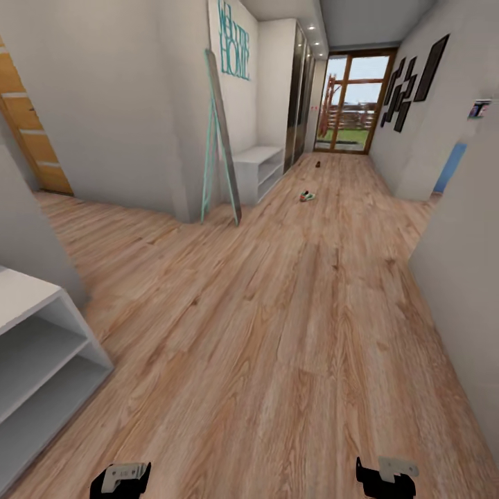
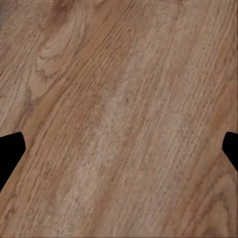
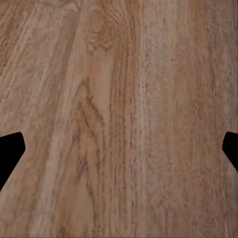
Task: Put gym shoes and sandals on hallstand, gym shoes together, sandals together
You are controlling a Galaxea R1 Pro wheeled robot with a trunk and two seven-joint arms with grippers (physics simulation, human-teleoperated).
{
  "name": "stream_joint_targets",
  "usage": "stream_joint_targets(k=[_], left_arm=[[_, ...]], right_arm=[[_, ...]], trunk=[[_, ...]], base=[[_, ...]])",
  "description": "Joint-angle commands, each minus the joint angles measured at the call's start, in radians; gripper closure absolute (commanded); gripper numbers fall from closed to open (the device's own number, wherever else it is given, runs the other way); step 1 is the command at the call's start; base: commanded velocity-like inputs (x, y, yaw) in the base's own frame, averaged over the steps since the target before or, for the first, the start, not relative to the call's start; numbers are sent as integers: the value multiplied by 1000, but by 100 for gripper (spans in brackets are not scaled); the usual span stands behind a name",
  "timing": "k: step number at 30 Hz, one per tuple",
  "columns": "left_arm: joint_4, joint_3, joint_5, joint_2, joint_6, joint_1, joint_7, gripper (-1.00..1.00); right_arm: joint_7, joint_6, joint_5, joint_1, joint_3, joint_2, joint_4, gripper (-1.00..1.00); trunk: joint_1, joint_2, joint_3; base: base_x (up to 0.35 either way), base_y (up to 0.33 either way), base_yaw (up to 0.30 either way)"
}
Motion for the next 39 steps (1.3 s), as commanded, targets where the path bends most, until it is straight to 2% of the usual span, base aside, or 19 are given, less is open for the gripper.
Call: stream_joint_targets(k=[1, 26, 39], left_arm=[[0, 8, -6, -1, -4, -1, -8, -100], [0, 8, -6, -1, -4, -1, -8, -100], [0, 8, -6, -1, -4, -1, -8, -100]], right_arm=[[2, -4, -4, -1, -2, 0, 1, -100], [4, -4, -3, -1, 0, 2, 0, -100], [5, -5, 0, -1, 1, 1, -1, -100]], trunk=[[0, 0, -1], [0, 0, 5], [0, 0, 7]], base=[[339, 0, -300], [339, 0, -299], [339, 0, -89]])
